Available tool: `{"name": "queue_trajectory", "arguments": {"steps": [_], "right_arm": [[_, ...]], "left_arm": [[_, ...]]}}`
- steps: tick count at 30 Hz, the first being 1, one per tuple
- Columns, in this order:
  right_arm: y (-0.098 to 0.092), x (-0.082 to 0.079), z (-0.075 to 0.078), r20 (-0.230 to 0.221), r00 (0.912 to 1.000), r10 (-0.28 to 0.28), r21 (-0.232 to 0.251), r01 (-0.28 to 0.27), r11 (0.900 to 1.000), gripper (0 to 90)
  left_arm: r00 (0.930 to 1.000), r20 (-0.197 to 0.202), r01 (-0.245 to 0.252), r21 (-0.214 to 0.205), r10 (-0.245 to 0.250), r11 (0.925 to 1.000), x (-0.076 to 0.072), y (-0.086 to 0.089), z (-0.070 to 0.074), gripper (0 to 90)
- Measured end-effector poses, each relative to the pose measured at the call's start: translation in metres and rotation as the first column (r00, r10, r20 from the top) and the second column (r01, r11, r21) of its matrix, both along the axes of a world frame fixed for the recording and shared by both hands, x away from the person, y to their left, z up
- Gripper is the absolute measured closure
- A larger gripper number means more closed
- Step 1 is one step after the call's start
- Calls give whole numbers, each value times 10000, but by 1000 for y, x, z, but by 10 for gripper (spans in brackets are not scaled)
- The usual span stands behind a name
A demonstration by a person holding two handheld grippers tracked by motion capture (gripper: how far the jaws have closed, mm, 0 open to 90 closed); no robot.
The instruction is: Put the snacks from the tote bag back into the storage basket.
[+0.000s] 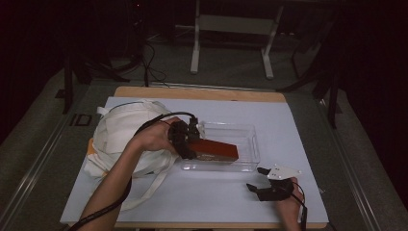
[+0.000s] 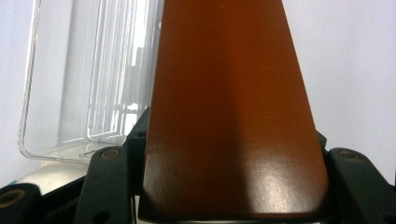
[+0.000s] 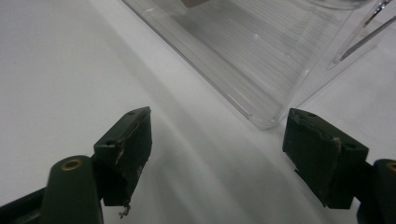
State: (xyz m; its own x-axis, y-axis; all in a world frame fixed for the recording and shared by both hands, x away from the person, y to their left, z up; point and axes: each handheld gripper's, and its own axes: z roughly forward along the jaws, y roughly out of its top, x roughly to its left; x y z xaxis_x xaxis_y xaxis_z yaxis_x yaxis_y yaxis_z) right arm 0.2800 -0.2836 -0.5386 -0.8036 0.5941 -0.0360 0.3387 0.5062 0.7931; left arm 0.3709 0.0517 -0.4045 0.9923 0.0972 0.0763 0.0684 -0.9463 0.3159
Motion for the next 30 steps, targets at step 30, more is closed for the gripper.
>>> {"name": "queue_trajectory", "arguments": {"steps": [30], "right_arm": [[1,-1,0,51,10000,53,-102,-52,9999,238]], "left_arm": [[9993,28,383,122,-384,9992,3,-6,-7,415]]}}
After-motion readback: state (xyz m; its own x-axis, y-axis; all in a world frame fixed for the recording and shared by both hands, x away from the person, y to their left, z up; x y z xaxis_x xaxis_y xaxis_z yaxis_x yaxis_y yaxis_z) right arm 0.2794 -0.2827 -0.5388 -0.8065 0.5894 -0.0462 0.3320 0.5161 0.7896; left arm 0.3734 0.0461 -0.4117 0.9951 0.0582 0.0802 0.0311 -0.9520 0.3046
